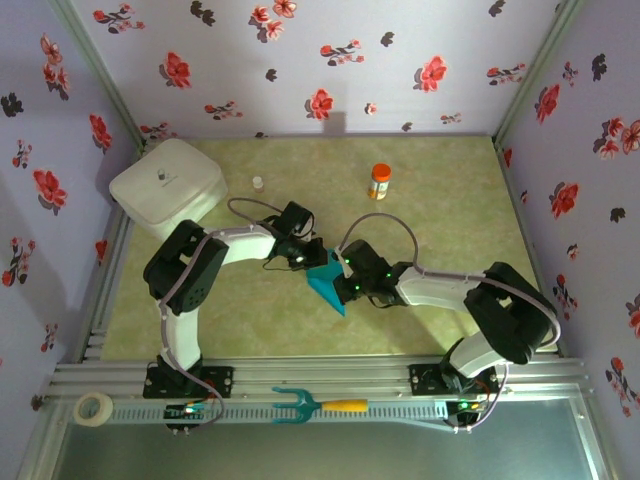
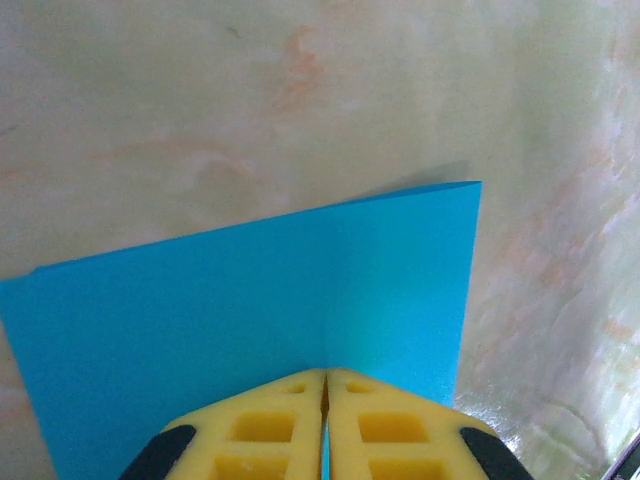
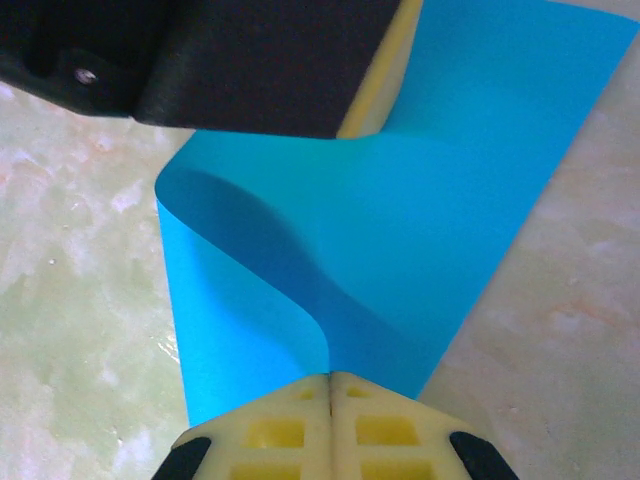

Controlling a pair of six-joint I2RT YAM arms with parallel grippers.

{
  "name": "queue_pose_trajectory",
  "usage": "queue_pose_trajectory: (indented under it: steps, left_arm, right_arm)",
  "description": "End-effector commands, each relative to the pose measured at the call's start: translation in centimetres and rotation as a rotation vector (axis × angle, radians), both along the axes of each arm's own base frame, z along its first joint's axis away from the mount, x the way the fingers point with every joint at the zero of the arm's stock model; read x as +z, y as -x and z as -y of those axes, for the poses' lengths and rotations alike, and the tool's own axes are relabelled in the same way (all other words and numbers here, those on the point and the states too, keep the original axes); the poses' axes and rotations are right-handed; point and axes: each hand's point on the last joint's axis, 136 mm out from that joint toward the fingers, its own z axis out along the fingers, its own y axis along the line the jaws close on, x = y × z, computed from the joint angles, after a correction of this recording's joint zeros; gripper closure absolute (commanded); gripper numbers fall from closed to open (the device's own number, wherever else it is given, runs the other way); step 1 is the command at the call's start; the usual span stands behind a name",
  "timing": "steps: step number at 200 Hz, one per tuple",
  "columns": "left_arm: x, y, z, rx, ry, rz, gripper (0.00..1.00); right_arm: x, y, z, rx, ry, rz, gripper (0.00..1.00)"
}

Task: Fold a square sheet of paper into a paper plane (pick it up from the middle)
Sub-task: Third fold the triangle at the center of the table.

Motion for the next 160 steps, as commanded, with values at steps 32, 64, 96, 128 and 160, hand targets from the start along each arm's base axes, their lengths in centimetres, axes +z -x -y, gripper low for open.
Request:
queue_pose_trajectory:
  steps: [32,64,96,128,160]
  left_arm:
    - [-1.19,0.99,-1.52,0.003,-0.054,-0.033,0.90]
    - [-1.21,0.95,-1.47,0.003,-0.055,-0.033,0.90]
    - [-1.22,0.94,-1.48,0.003,-0.054,-0.034,0.90]
    - [-1.34,0.96,-1.49,0.002,-0.055,-0.036,0.90]
    - [-1.33,0.92,-1.43,0.003,-0.053,-0.035,0.90]
  right_arm:
    - [0.19,-0.97,-0.01,-0.028,0.017,0.009,1.00]
    - [0.09,-1.05,-0.02,-0.031,0.020,0.009,1.00]
    - [-0.10,-1.16,-0.04,-0.034,0.023,0.006,1.00]
    - [-0.21,-1.15,0.02,-0.036,0.028,0.007,1.00]
    - [0.00,-1.30,-0.04,-0.035,0.026,0.016,1.00]
